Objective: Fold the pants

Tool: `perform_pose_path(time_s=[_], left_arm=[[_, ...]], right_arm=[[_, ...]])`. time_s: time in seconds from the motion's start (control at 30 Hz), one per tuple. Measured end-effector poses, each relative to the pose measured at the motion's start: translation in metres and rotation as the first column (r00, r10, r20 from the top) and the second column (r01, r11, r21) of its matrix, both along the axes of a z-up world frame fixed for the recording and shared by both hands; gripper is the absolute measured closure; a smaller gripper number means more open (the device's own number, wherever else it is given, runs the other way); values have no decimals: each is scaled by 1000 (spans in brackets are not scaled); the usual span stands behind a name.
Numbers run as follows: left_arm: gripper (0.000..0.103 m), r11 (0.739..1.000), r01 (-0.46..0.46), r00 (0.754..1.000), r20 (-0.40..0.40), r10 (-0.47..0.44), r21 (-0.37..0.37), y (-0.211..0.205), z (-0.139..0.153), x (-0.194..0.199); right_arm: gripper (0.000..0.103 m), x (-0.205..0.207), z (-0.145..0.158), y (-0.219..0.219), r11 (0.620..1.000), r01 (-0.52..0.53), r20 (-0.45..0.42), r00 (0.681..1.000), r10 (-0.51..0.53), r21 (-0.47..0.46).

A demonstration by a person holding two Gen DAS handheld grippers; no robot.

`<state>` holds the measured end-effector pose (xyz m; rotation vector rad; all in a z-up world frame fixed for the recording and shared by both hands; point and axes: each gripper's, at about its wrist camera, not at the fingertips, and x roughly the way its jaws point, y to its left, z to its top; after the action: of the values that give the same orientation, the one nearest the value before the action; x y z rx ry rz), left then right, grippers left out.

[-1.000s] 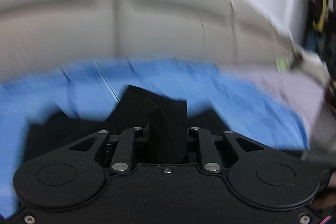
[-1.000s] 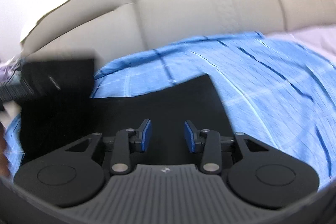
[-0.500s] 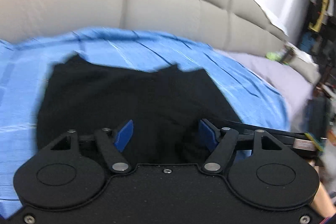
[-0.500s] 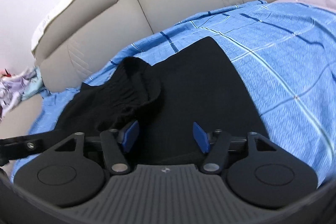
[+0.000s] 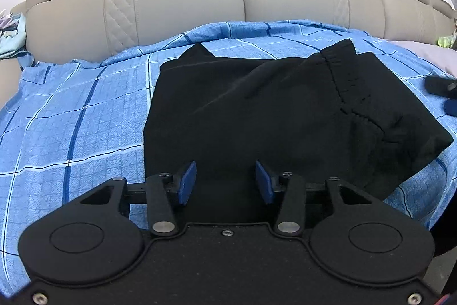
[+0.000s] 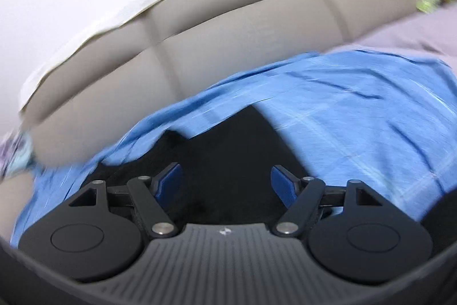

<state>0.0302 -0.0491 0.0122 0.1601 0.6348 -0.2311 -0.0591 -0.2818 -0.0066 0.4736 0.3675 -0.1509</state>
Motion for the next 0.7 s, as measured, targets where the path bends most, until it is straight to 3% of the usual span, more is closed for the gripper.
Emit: perform_pose_path(time_s=[0.1,0.23,0.37,0.4,0.53,0.63,0.67,0.7], left_arm=[[59,1000,5,1000,-11,-6,-22,0,-3,3],[59,999,10,1000,-22,-11,-40,2,-2,5],[59,997,45,998,-30,-47,-65,3,4,2],[59,996,55,998,-28,-57,-69,2,5,0],[59,990,93,995,-22,-95,-106,2,14,-8],[56,989,109,994,-9,-110,-103,3,17,-10],[56,990,107,994,-16,-109,-86,2,15,-8],[56,993,97,995,-27,-99,-60,0,12,-6]], right_arm=[[21,25,-2,25,996,-61,-71,996,57,-63],[23,69,-17,37,996,-56,-190,981,41,-75],[77,58,-10,43,993,-50,-168,985,32,-108],[80,53,-5,45,989,-47,-156,987,25,-138],[80,21,9,57,967,-13,-119,993,-18,-255],[76,17,-2,59,960,-29,-186,982,-25,-279],[72,19,-9,57,961,-38,-219,975,-23,-272],[56,21,-15,55,964,-52,-248,969,-15,-261]])
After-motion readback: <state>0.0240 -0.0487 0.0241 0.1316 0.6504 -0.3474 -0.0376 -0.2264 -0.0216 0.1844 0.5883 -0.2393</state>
